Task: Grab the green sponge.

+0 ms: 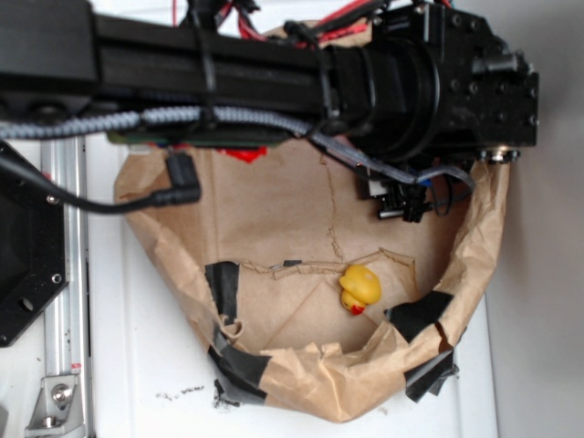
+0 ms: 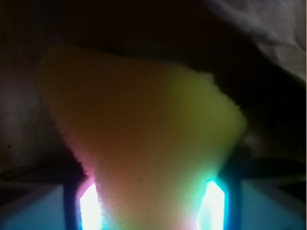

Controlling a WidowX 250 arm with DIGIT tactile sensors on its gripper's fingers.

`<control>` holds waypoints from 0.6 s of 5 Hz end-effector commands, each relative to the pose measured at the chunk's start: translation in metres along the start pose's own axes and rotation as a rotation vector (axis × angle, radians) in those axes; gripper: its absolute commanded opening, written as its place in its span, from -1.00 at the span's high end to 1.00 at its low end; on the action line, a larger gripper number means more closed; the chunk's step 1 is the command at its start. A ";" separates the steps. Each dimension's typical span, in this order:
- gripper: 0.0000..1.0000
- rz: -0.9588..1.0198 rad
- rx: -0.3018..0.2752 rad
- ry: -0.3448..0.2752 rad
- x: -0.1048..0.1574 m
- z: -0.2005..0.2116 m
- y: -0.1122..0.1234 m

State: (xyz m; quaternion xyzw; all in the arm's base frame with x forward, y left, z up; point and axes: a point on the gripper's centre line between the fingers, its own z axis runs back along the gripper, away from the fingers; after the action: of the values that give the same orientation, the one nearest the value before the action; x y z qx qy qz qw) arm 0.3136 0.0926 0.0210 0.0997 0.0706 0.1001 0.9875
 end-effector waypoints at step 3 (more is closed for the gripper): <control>1.00 0.051 -0.147 -0.096 -0.058 0.128 -0.037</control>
State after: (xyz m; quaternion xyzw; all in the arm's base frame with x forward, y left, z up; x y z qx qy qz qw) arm 0.2798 0.0237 0.1218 0.0353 0.0582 0.1371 0.9882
